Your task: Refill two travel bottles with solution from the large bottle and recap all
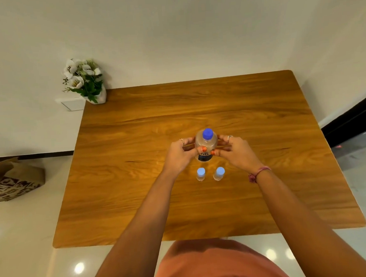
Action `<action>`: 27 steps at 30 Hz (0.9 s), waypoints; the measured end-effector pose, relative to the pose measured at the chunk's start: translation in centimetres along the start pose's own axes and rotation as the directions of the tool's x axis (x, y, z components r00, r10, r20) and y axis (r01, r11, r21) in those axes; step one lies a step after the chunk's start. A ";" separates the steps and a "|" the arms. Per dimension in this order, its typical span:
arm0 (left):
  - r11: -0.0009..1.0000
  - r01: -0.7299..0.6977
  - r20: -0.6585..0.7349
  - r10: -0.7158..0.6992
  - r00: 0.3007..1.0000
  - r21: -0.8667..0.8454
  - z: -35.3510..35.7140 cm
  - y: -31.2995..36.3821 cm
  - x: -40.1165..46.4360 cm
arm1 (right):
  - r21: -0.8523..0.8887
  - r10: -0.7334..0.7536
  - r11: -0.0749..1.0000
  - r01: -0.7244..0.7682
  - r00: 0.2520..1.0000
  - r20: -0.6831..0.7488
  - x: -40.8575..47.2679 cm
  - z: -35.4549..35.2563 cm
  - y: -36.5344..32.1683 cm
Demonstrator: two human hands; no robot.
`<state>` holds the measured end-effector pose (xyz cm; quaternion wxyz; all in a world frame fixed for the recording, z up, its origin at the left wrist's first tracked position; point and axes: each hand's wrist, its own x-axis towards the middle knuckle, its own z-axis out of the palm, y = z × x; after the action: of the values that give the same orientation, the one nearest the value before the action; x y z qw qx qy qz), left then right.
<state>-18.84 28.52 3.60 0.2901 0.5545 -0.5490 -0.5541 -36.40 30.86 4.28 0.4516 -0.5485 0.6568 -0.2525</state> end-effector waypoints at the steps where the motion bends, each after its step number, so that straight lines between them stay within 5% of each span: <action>1: 1.000 0.005 0.004 -0.005 1.000 0.006 0.1 -0.1 0.0 | -0.005 0.006 1.000 -0.006 1.000 -0.001 0.0 0.1 0.2; 27: 0.994 0.104 0.031 -0.103 0.994 -0.022 0.7 -0.6 -0.2 | -0.024 0.052 0.998 -0.051 0.999 0.010 0.2 0.6 1.9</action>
<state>-19.23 29.07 2.97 0.2592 0.5704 -0.5172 -0.5831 -36.88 31.27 2.34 0.4551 -0.5380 0.6711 -0.2302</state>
